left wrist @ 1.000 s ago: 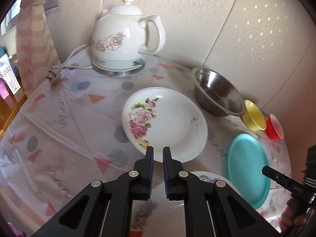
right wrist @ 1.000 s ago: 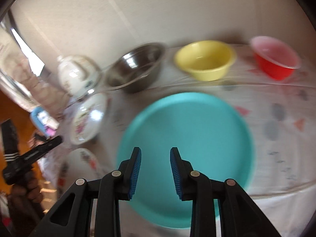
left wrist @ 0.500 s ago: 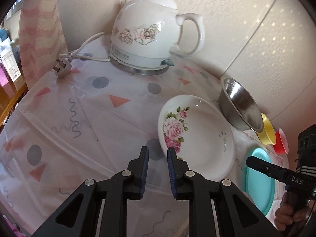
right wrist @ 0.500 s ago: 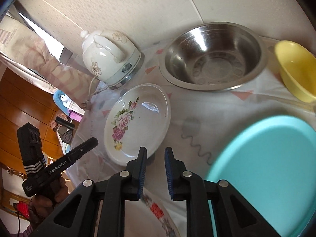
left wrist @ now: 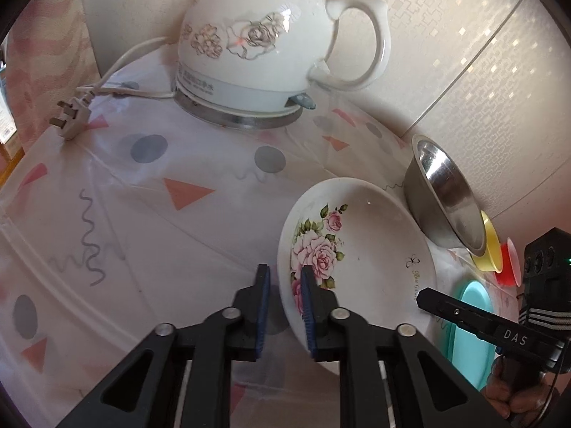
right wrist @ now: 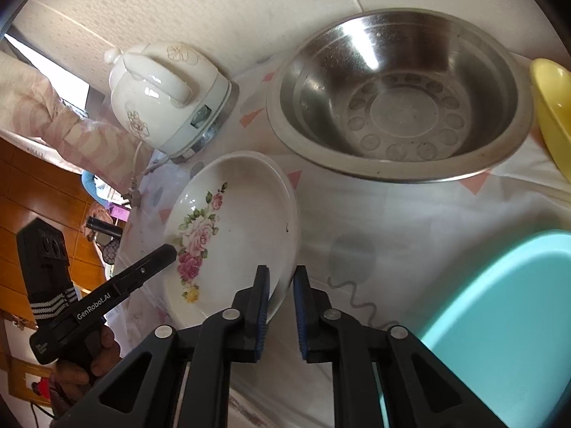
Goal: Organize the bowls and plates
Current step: 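Open the left gripper around the rose plate rim and close it, then lift the rose plate with the left gripper and carry it over the teal plate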
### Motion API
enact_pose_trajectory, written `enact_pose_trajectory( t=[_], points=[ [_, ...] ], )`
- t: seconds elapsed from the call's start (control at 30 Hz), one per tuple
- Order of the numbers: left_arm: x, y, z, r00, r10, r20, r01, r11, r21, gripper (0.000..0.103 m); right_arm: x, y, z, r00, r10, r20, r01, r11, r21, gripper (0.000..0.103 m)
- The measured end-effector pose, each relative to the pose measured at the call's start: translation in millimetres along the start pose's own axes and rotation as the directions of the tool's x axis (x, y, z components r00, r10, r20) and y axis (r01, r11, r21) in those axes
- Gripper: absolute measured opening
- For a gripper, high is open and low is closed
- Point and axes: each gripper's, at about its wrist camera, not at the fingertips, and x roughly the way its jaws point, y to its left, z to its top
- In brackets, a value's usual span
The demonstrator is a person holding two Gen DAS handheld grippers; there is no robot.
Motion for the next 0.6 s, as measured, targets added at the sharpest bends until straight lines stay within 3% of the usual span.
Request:
enact_pose_trajectory(
  t=[0.1,0.6],
  points=[
    [1.2,-4.5,-2.3,0.999,0.031,0.019,-0.032,0.999,0.019,0.01,-0.2,2.0,0.6,1.0,-0.016,0.0,0.016,1.0,-0.014,0.013],
    [-15.2,-17.5,-11.4,1.0,-0.002,0.029,0.0,0.999,0.054,0.012,-16.2,-8.8,-5.2,0.999,0.039,0.008,-0.039,0.998,0.055,0.013]
  ],
)
